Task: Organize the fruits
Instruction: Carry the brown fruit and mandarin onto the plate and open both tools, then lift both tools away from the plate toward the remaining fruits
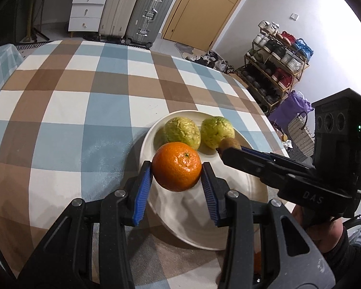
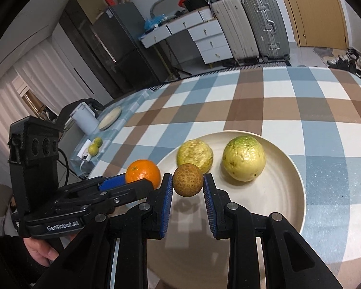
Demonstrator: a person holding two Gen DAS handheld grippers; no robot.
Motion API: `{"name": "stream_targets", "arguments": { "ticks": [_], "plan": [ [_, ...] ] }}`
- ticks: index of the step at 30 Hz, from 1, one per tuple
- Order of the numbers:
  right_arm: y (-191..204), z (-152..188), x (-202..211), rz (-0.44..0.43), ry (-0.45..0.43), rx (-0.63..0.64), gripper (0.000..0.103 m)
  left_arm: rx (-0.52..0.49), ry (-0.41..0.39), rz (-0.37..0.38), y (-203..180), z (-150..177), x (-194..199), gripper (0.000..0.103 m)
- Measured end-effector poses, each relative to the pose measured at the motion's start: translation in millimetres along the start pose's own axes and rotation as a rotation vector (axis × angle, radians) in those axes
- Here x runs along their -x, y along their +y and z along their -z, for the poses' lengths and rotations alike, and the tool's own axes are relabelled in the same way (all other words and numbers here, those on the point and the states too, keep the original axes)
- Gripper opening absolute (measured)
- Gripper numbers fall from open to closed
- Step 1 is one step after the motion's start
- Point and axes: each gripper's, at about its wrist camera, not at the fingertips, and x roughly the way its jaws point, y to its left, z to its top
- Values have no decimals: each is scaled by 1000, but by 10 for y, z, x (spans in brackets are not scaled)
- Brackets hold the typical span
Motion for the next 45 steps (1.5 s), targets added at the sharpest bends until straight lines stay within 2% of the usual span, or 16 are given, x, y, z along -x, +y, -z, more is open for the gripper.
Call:
{"name": "stream_targets", "arguments": {
  "ticks": [9, 15, 17, 20, 22, 28, 30, 33, 37, 38, 42, 45],
  "plan": [
    [-126, 59, -211, 23, 60, -25, 26, -12, 15, 1, 11, -5, -170, 38],
    [-134, -3, -215, 39, 52, -27, 27, -13, 28, -2, -15, -33, -194, 38],
    [-142, -30, -216, 39, 50, -32, 31, -15, 21, -4, -34, -45, -162, 39],
    [-143, -59, -195, 20, 42, -38, 45, -32, 13, -23, -97, -36, -88, 39],
    [-126, -70, -146, 11, 25, -36, 46, -27, 0, -27, -121, -19, -18, 49],
    [-49, -37, 144, 35, -21, -26, 50, -36, -34, -44, -226, 44, 249, 57],
    [-28, -2, 279, 45, -38, -23, 52, -42, -46, -54, -279, 82, 361, 61],
    [-7, 74, 481, 61, -64, -33, 63, -54, -68, -66, -371, 157, 539, 64],
    [42, 201, 743, 71, -97, -42, 67, -66, -99, -88, -502, 269, 785, 77],
    [64, 240, 820, 74, -105, -41, 69, -70, -107, -97, -533, 293, 837, 78],
    [155, 376, 1072, 93, -148, -33, 86, -89, -145, -121, -668, 418, 1089, 79],
    [240, 509, 1248, 92, -184, -18, 90, -100, -171, -131, -758, 523, 1245, 84]
  ]
}}
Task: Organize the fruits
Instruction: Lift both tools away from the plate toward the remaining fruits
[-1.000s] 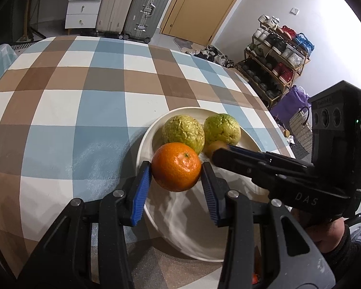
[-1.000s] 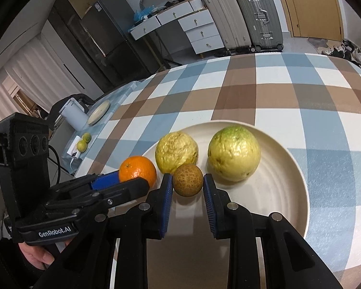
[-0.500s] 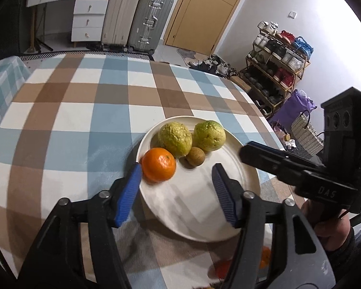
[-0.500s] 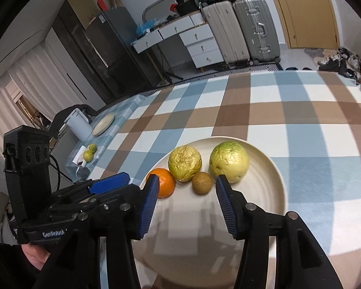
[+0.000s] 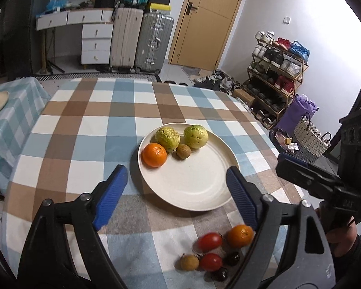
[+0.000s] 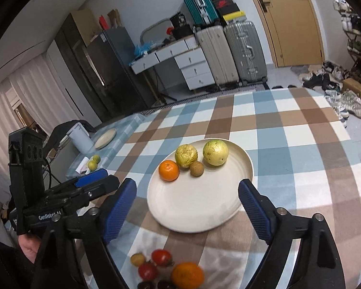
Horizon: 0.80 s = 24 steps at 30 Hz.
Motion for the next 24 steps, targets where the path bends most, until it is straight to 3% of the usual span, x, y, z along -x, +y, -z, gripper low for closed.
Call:
{"name": "stream_targets", "arguments": {
  "ticks": [6, 11, 13, 19, 24],
  "plan": [
    [112, 226, 313, -1, -37, 16, 98, -11, -16, -6, -129, 198, 284, 85],
    [145, 414, 471, -1, -47, 11, 99, 3, -22, -11, -175, 427, 454, 94],
    [148, 482, 518, 1, -45, 6, 99, 5, -29, -16, -191, 529, 513, 99],
    [172, 709, 605, 4, -32, 3, 100, 9, -35, -5, -230, 810, 620, 102],
    [185, 925, 577, -3, 6, -5, 100, 9, 4, -9, -266, 1068, 616, 102]
  ]
}}
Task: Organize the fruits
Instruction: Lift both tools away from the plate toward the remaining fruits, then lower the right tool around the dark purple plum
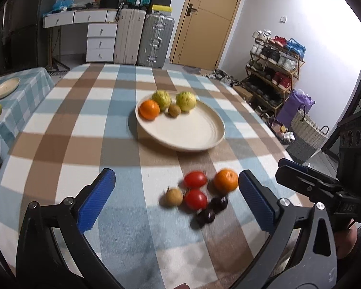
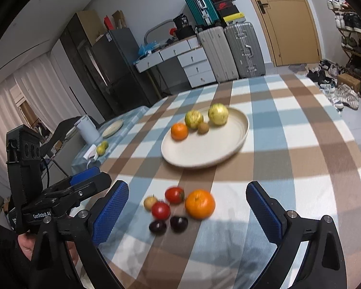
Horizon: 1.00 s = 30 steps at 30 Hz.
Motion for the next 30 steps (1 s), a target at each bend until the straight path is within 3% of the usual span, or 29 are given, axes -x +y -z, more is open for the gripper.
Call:
{"name": "stream_targets", "arguments": {
  "ticks": [8, 17, 21, 30],
  "plan": [
    [50, 333, -122, -6, 65, -23, 100, 16, 26, -30, 109, 292, -44, 102],
    [74, 447, -310, -53, 106, -60, 100, 35, 68, -37, 266, 459, -125, 102],
    [89, 463, -373, -64, 122, -69, 90, 43, 73, -33, 300, 483, -137, 102],
    [82, 455, -487, -71, 147, -79, 80, 47, 85, -15, 329, 494, -202, 102]
  ]
}}
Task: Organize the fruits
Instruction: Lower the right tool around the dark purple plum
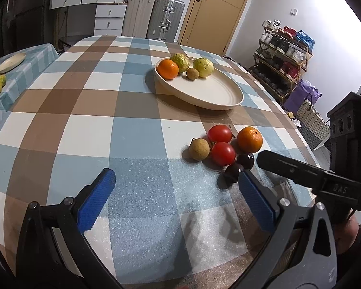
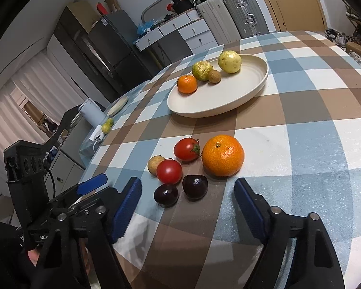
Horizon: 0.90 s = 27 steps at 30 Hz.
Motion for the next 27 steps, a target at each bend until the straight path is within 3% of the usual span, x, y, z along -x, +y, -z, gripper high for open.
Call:
{"name": "stream_targets", "arguments": {
  "ticks": [6, 10, 12, 17, 19, 27],
  "plan": [
    [7, -9, -84, 13, 16, 5, 64, -7, 8, 5, 9, -18, -53, 102],
    [37, -10, -101, 21, 13, 21, 59, 3, 10, 7, 32, -37, -79, 102],
    [47, 1, -101, 33, 13, 29, 46, 8, 10, 16, 41, -37, -83, 102],
    [64, 23, -144, 49, 24, 48, 35, 0, 8, 15, 30, -39, -84, 102],
    [71, 18, -135, 57, 15, 56, 23, -3, 9, 10, 20, -36, -82, 102],
    [-18, 39, -65, 37, -15, 33, 22, -11, 19, 6, -33, -37, -86, 102]
  ]
}}
